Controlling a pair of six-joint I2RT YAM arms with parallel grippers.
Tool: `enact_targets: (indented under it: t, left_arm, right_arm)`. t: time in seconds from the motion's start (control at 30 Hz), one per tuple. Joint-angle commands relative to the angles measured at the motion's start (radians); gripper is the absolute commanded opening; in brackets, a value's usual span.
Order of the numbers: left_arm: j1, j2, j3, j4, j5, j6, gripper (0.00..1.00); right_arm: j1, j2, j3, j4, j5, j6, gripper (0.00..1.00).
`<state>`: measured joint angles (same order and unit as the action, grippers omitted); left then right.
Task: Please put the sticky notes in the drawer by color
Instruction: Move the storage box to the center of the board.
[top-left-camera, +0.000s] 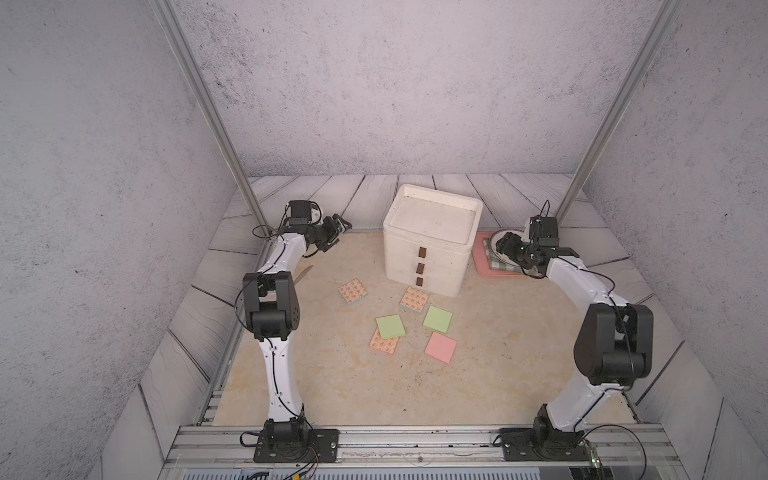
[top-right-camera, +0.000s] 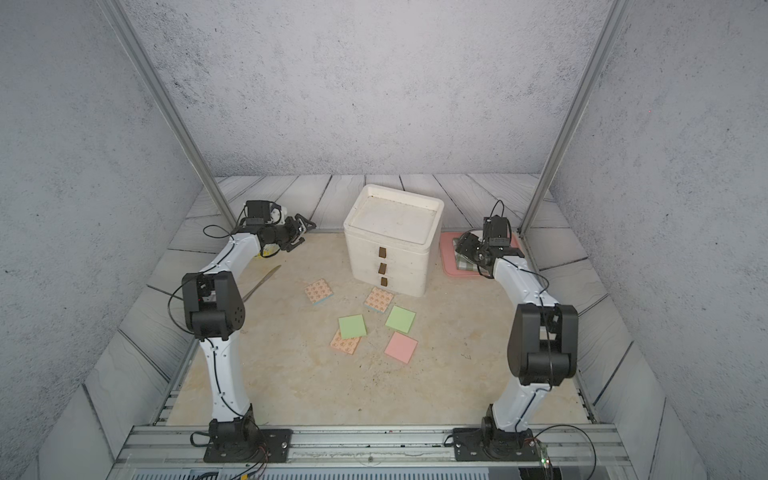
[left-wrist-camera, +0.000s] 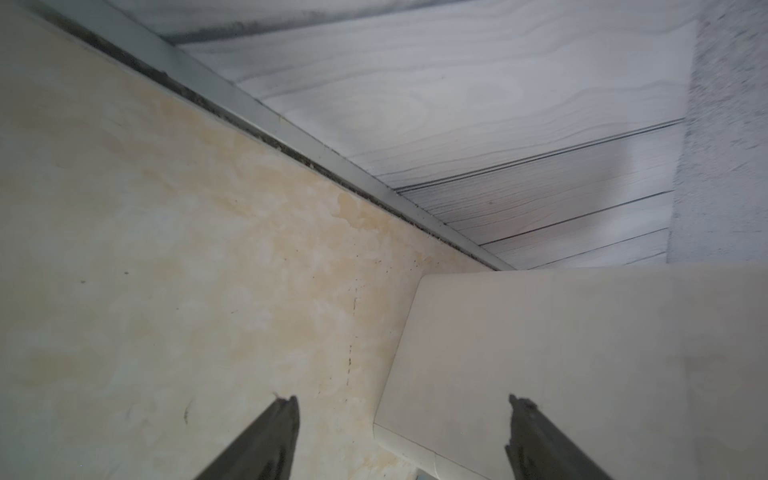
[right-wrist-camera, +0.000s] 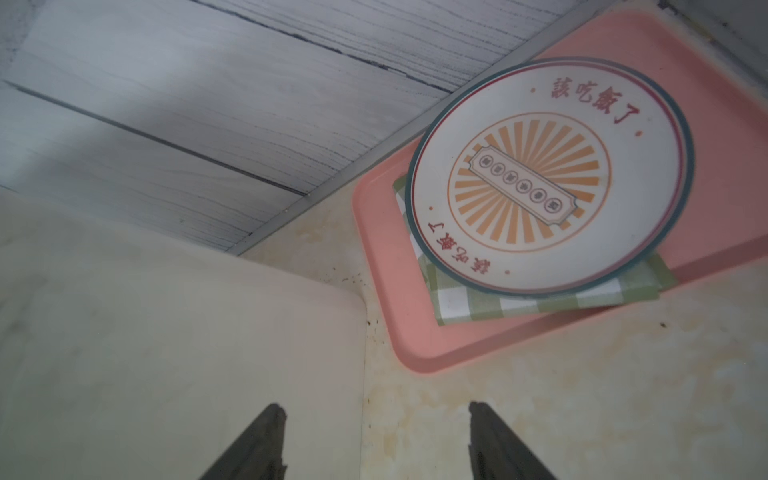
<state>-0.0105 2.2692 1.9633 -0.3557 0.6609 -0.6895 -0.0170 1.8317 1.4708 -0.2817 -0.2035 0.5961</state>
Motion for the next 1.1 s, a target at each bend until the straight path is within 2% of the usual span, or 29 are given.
enact_targets:
  t: [0.0, 0.23, 0.37, 0.47, 0.57, 0.6, 0.73, 0.9, 1.07]
  left_arm:
    - [-0.046, 0.032, 0.083, -0.010, 0.048, -0.020, 0.83]
    - [-0.149, 0.191, 0.263, -0.039, 0.074, -0.028, 0.82]
    - [-0.191, 0.224, 0.300, 0.003, 0.071, -0.056, 0.82]
    - [-0.205, 0.274, 0.324, 0.004, 0.075, -0.069, 0.82]
    - [-0.216, 0.264, 0.310, -0.005, 0.085, -0.064, 0.81]
    - [-0.220, 0.252, 0.291, -0.004, 0.083, -0.055, 0.81]
    - [-0.232, 0.153, 0.148, 0.037, 0.075, -0.043, 0.81]
    - [-0.241, -0.036, -0.155, 0.198, 0.068, -0.082, 0.81]
    - [-0.267, -0.174, -0.339, 0.257, 0.050, -0.089, 0.81]
  right_arm:
    - [-0.013, 0.154, 0.154, -0.045, -0.131, 0.060, 0.68]
    - [-0.015, 0.334, 0.344, -0.041, -0.160, 0.111, 0.65]
    - [-0.009, 0.421, 0.444, -0.015, -0.218, 0.175, 0.61]
    - [-0.002, 0.513, 0.577, -0.056, -0.250, 0.190, 0.57]
    - [0.002, 0.595, 0.695, -0.074, -0.319, 0.216, 0.35]
    - [0.003, 0.617, 0.733, -0.088, -0.344, 0.226, 0.29]
    - [0.018, 0.658, 0.785, -0.105, -0.395, 0.233, 0.24]
    - [0.040, 0.668, 0.767, -0.092, -0.423, 0.220, 0.24]
    - [0.051, 0.710, 0.815, -0.131, -0.472, 0.215, 0.23]
